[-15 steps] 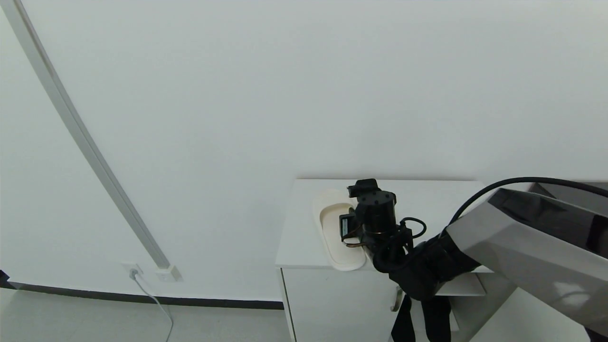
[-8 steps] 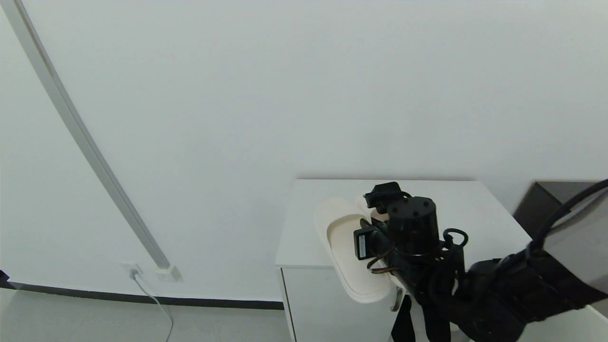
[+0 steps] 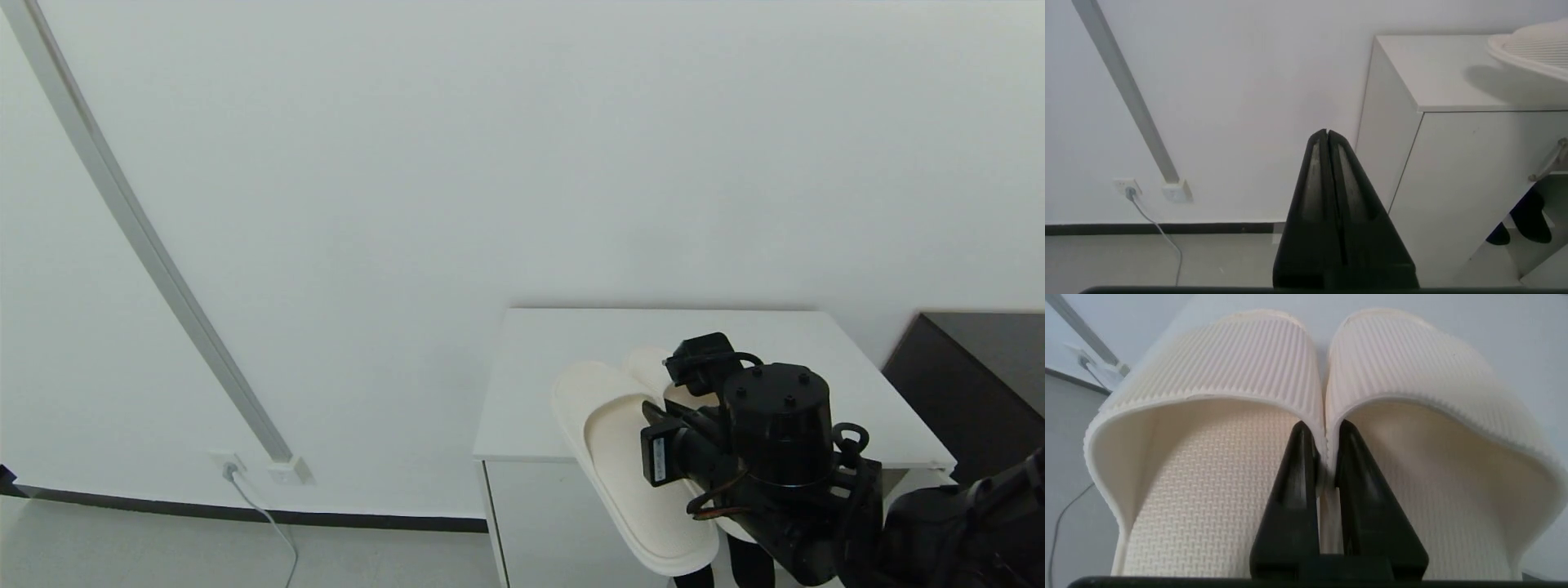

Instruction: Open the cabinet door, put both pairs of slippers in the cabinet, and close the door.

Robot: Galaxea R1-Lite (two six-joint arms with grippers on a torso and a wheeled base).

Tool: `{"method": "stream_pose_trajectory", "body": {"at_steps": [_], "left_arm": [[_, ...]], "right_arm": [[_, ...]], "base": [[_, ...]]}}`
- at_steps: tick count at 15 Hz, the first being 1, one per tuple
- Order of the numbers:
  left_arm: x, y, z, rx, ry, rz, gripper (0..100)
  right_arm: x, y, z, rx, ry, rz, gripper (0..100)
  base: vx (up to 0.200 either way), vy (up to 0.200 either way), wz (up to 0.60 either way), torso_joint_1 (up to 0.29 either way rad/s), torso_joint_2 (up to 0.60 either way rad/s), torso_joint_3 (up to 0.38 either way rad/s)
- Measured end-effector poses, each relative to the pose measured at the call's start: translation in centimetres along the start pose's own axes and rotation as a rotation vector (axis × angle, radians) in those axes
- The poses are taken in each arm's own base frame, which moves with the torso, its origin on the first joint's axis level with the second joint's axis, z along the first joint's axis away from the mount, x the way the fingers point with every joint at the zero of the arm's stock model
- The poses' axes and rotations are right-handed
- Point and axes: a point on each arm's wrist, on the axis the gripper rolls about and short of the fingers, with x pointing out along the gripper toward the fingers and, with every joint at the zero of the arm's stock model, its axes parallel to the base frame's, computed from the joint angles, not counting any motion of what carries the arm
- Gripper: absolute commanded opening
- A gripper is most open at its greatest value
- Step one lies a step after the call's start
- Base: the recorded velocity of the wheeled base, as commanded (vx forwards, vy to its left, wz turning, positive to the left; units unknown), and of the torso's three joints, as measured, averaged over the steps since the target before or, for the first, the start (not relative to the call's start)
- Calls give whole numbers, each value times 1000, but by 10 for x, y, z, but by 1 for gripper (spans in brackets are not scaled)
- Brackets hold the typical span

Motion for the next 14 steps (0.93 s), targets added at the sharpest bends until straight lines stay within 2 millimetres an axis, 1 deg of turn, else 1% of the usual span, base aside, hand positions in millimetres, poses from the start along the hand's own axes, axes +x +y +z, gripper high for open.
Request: {"method": "stream_pose_trajectory", "body": {"at_steps": [12, 14], "left_arm": [[0, 0, 0, 0, 0, 0, 0], [0, 0, 0, 0, 0, -1, 0]], "right_arm": [[-2, 0, 2, 2, -16, -24, 0], [-3, 0, 2, 2, -15, -23, 0]], "base": [[-200, 0, 0, 5, 1, 6], [0, 0, 0, 0, 0, 0]]}}
